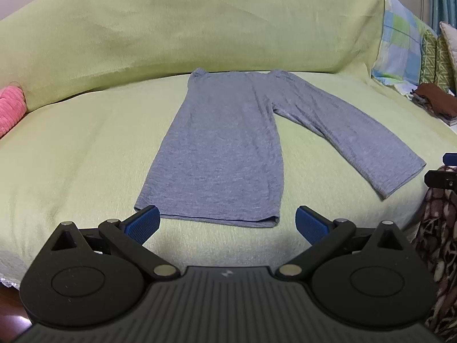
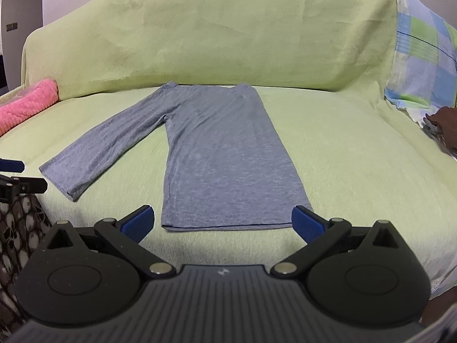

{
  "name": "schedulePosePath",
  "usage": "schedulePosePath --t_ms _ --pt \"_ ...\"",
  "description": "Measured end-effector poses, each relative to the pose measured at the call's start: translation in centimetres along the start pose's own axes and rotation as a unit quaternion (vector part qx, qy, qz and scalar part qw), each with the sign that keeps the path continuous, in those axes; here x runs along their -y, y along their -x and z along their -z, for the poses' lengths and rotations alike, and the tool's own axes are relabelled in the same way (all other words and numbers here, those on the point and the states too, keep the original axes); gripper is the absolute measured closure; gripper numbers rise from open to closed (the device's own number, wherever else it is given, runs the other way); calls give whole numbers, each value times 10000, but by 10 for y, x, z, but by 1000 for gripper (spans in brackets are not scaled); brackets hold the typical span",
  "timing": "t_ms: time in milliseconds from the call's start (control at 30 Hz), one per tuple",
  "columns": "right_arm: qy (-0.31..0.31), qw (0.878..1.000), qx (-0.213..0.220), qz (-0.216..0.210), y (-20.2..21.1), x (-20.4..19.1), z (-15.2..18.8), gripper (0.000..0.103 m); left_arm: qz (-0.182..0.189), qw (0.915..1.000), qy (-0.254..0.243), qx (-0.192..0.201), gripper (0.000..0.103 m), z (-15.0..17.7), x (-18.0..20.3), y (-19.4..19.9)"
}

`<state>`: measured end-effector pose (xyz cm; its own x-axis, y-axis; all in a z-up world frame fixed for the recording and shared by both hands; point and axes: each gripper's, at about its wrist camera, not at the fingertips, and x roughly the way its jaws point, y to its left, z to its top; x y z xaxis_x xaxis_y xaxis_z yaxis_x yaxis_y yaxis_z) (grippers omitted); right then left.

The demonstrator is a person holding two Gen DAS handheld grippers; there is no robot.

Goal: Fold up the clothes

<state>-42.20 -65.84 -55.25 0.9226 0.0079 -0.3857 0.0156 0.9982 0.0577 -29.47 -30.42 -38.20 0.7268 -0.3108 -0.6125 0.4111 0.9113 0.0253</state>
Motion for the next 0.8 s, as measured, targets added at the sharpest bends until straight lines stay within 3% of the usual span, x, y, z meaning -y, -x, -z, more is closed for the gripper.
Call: schedulePosePath --t_ms 800 --pt "-36 9994 -333 15 -12 0 3 2 3 9996 72 -281 1 3 -2 -8"
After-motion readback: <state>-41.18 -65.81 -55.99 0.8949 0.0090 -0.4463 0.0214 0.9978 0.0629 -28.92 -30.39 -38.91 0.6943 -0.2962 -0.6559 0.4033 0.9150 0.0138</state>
